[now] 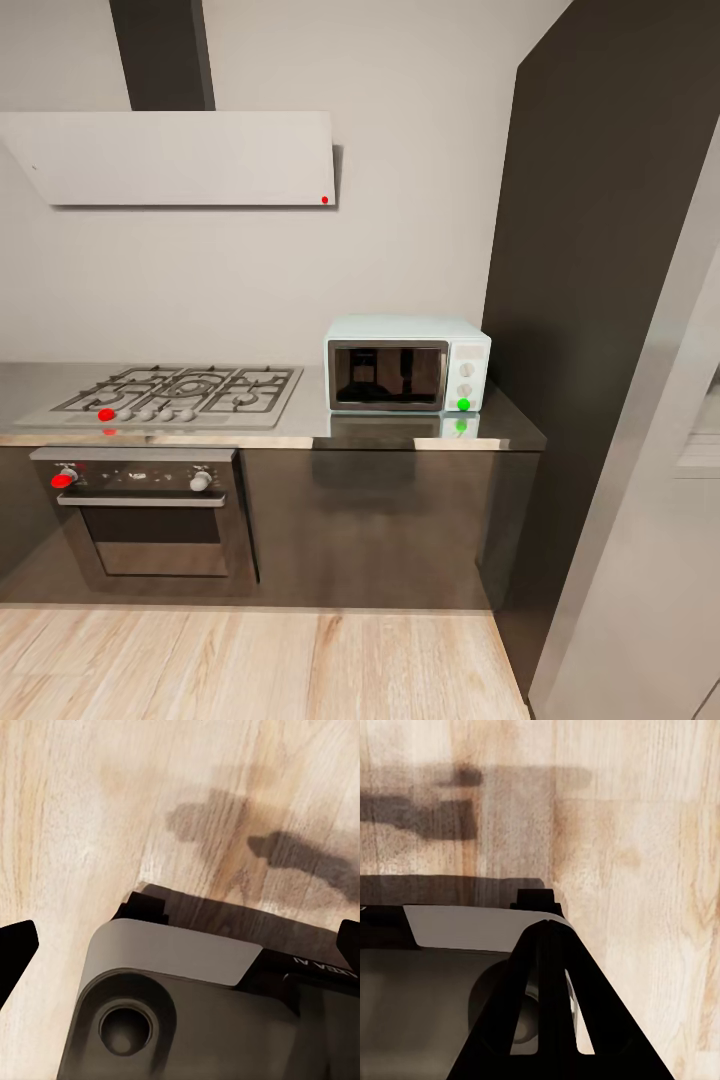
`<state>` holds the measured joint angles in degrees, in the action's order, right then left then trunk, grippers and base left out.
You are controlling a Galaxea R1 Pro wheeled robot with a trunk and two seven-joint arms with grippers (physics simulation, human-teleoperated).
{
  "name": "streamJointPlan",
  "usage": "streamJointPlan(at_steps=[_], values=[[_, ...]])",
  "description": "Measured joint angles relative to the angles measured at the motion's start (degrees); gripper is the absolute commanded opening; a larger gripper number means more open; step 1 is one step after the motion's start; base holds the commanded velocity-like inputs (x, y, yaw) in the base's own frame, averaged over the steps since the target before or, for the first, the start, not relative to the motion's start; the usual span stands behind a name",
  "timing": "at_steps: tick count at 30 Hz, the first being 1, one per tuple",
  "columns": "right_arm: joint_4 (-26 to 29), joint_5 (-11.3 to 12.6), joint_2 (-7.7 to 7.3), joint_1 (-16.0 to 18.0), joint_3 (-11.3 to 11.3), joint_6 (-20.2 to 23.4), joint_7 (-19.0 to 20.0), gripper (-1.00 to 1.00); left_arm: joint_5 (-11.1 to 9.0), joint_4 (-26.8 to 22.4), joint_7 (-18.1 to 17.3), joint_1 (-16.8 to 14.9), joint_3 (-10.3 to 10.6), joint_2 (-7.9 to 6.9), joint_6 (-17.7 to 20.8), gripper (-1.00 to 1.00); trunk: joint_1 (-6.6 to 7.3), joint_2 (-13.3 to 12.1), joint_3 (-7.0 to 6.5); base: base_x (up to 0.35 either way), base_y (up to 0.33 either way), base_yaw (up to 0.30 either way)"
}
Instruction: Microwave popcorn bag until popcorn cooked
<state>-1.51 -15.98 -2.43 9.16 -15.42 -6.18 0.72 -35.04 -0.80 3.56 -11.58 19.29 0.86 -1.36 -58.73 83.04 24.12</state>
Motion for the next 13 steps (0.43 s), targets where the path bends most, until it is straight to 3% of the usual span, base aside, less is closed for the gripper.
streamJointPlan(at_steps=[13], values=[[0.0,0.0,0.00,0.0,0.0,0.0,0.0,-1.00,0.0,0.0,0.0,0.0,0.0,0.00,0.0,1.00,0.00,0.0,0.00,0.000,0.000,0.000]])
